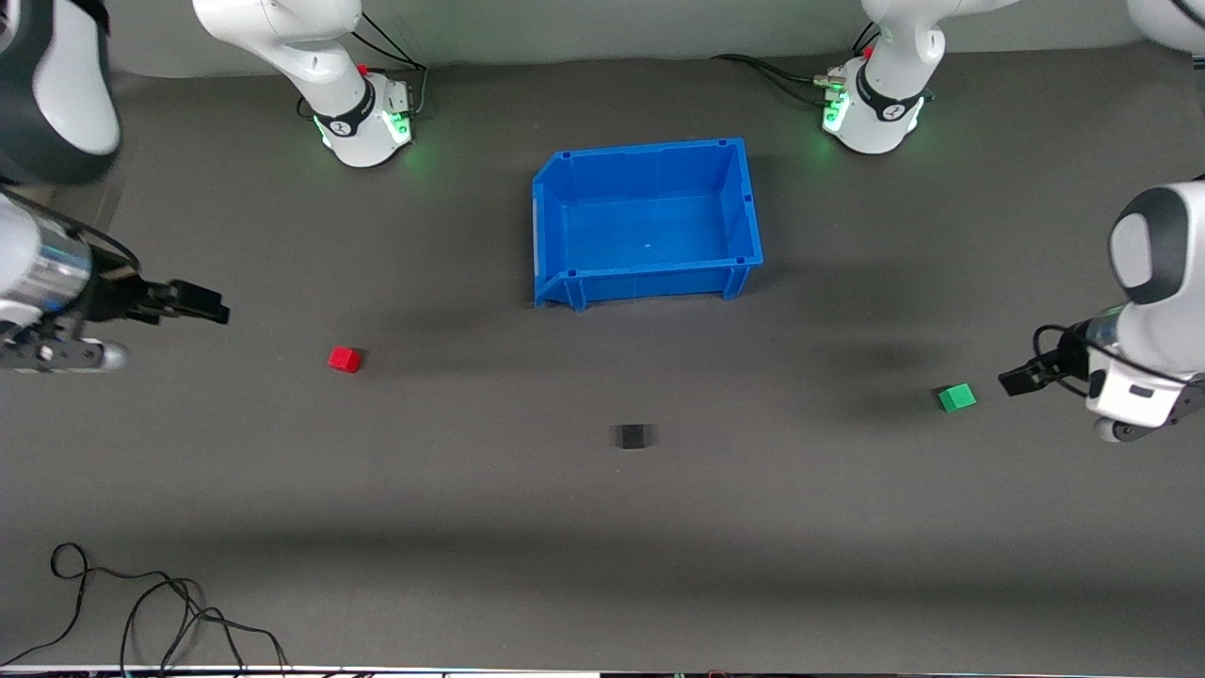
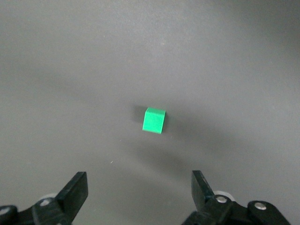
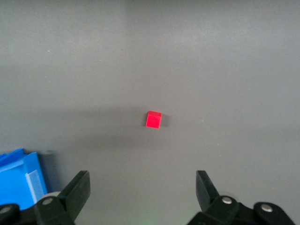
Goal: Attach green and red cubes to black cube
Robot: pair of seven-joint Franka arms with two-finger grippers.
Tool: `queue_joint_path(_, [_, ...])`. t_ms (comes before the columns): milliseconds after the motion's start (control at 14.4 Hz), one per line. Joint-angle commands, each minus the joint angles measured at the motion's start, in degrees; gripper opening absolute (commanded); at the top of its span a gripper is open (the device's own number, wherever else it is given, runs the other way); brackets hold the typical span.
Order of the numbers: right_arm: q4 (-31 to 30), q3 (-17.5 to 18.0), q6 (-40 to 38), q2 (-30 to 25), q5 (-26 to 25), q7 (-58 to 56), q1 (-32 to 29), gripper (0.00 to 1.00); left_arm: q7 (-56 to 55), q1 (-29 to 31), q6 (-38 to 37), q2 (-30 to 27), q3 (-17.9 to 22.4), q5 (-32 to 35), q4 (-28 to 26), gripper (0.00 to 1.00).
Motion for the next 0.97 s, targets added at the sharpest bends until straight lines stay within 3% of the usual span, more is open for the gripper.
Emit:
queue_joint_path(0, [-7.9, 0.1, 7.7, -1.4, -0.1, 1.5, 0.3, 1.0, -3.1, 0.2, 5.8, 3.3, -0.1, 1.1, -1.3, 0.96])
queue_joint_path(139, [-12.6, -0.2, 13.1, -1.7, 0.9, 1.6, 0.2, 1.0, 0.0, 0.0, 8.2, 7.4, -0.1, 2.5, -1.0, 0.89])
queue_joint_path(417, [-23.4, -0.3, 26.9, -1.6, 3.6, 1.5, 0.3, 1.0, 13.1, 0.3, 11.8, 11.6, -0.2, 5.0, -0.7, 0.9])
queue_joint_path(626, [-30.4, -0.3, 38.4, 0.5, 3.6, 1.6, 0.3, 0.99, 13.7, 1.4, 12.9, 13.5, -0.5, 4.7, -1.0, 0.9])
queue_joint_path(696, [-31.9, -0.3, 41.0, 1.5, 3.6, 1.6, 0.3, 1.0, 13.7, 1.2, 11.6, 13.2, -0.5, 4.7, -1.3, 0.88])
queue_joint_path(835, [-33.9, -0.3, 44.5, 3.2, 4.9, 1.6, 0.3, 1.0, 13.9, 1.7, 9.0, 12.2, -0.6, 4.5, -1.7, 0.74])
queue_joint_path(904, [-34.7, -0.3, 46.6, 4.1, 5.9, 1.6, 0.3, 1.0, 13.3, 1.6, 9.4, 12.7, -0.6, 3.4, -1.5, 0.74])
